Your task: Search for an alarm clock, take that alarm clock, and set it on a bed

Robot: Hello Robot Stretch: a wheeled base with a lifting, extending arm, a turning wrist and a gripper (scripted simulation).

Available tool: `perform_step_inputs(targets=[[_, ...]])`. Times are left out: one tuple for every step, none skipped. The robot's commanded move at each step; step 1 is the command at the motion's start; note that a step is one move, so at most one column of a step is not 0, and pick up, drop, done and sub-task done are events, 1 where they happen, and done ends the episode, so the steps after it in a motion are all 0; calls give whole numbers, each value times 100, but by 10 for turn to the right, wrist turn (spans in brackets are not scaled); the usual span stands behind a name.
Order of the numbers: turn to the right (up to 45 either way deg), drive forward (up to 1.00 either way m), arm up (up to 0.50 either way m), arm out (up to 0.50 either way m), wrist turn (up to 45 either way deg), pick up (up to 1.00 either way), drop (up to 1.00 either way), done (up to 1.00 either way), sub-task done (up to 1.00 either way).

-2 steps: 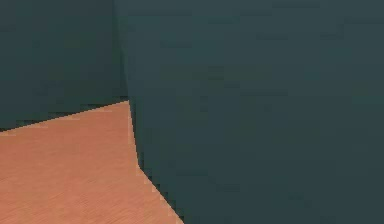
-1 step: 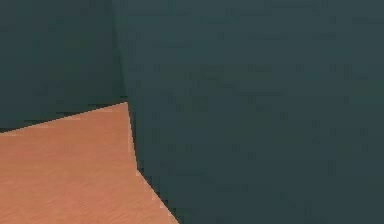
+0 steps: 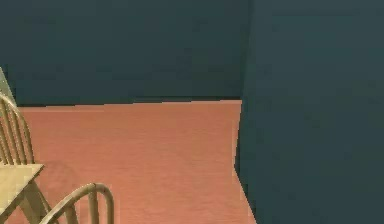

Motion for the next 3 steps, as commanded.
perform_step_inputs(targets=[[0,30,0,0,0,0,0,0,0],[-60,0,0,0,0,0,0,0,0],[0,45,0,0,0,0,0,0,0]])
